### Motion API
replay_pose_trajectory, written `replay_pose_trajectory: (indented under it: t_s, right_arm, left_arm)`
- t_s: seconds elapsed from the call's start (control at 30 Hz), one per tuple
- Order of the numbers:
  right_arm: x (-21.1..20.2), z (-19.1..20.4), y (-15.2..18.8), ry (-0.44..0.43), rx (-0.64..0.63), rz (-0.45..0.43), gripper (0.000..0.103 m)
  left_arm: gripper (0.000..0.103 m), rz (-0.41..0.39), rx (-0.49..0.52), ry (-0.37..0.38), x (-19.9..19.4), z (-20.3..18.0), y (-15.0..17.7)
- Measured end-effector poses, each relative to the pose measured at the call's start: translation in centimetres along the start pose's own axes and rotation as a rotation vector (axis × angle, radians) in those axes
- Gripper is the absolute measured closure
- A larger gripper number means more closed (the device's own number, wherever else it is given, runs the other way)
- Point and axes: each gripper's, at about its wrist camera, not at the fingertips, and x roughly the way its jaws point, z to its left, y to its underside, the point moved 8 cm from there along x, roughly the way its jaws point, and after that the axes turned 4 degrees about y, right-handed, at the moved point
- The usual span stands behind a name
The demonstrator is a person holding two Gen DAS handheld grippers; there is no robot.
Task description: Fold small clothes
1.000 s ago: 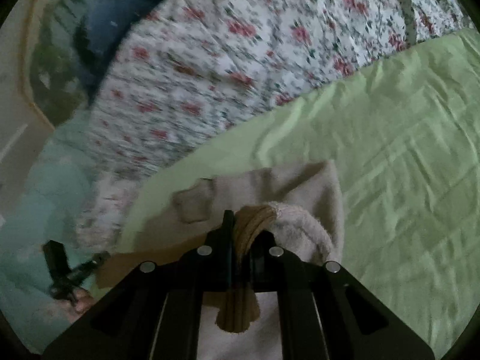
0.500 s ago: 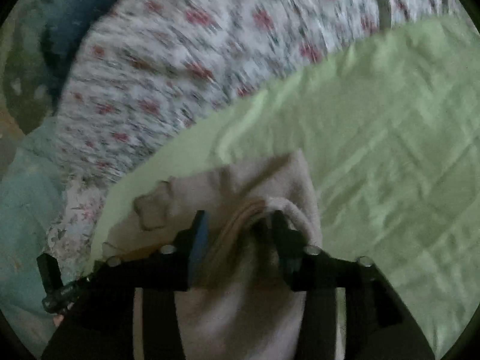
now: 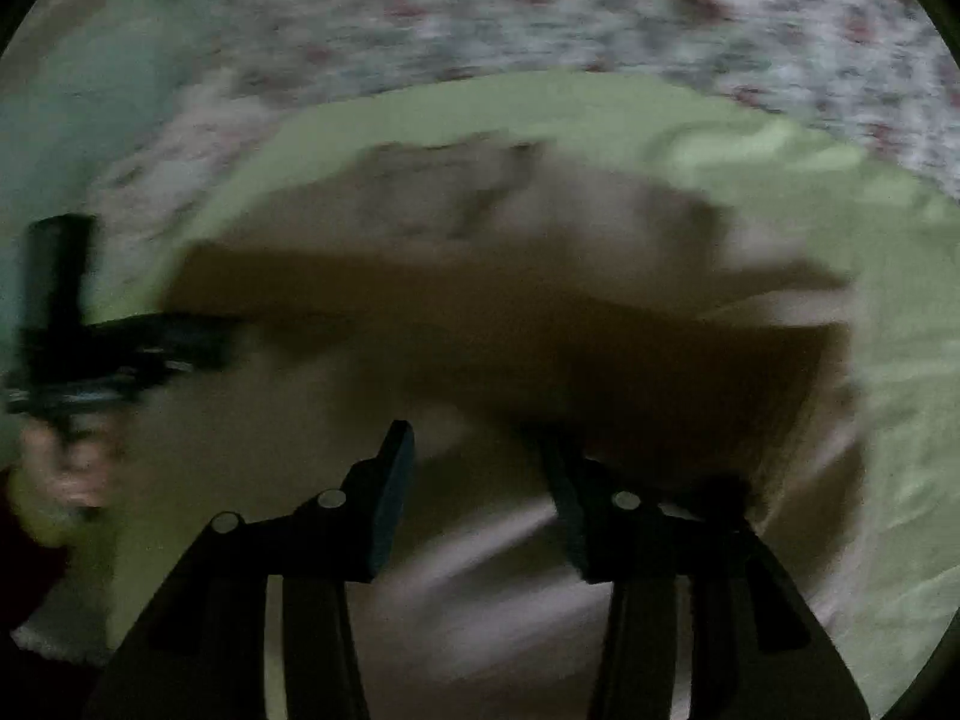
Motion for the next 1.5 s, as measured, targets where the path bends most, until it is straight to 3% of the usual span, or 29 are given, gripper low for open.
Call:
replay_pose_trajectory:
  t_s: [0.1, 0.2, 0.23, 0.27, 0.47, 0.6, 0.8, 0.97, 1.1, 1.37, 1.5]
  right_arm:
    - [-0.4, -6.1, -1.7, 0.194, 0.163, -0.055, 0.057]
    - [-2.9, -9.2, -2.0, 0.167, 0.333, -0.143, 0.057]
    - [-3.5, -9.2, -1.9, 0.166, 0.34, -0.155, 0.057]
    - [-4.2, -9.1, -1.5, 0.166, 0.341, -0.166, 0.057]
    - [-6.4, -5.0, 1.6, 0.084, 0.315, -0.158, 0.056]
    - [-7.4, -1.7, 4.2, 0.006, 0.313, -0.144, 0.055]
    - [-7.7, 1.5, 8.1, -0.045, 0.33, -0.109, 0.053]
    - [-8.3, 2.8, 11.0, -0.08, 0.375, -0.101, 0.051]
    - [-9.2, 3.2, 12.4, -0.1, 0.402, -0.106, 0.05]
    - [-10.1, 3.1, 13.1, -0.111, 0.415, -0.112, 0.048]
    - [-10.0, 3.2, 13.1, -0.109, 0.416, -0.113, 0.048]
  left_arm:
    - [0.048, -0.033, -0.104, 0.005, -0.5, 3.6, -2.4]
    - [0.045, -0.091, -0.202, 0.002, -2.8, 5.6, -3.1]
    - [0.032, -0.116, -0.228, -0.021, -3.8, 6.1, -3.0]
    - [0.025, -0.145, -0.251, -0.033, -4.9, 6.5, -2.6]
    - [0.024, -0.165, -0.297, 0.036, -8.7, 4.8, 2.1]
    - [0.024, -0.127, -0.305, 0.096, -10.1, 2.1, 7.1]
    - [0.024, -0.06, -0.338, 0.175, -11.1, -1.6, 13.8]
    - [0.024, -0.023, -0.371, 0.181, -11.0, -2.6, 17.5]
    - [0.024, -0.032, -0.415, 0.198, -10.7, -2.2, 18.4]
    - [0.023, -0.092, -0.519, 0.206, -9.6, -0.7, 16.9]
    - [0.023, -0.112, -0.525, 0.163, -8.9, 0.1, 15.5]
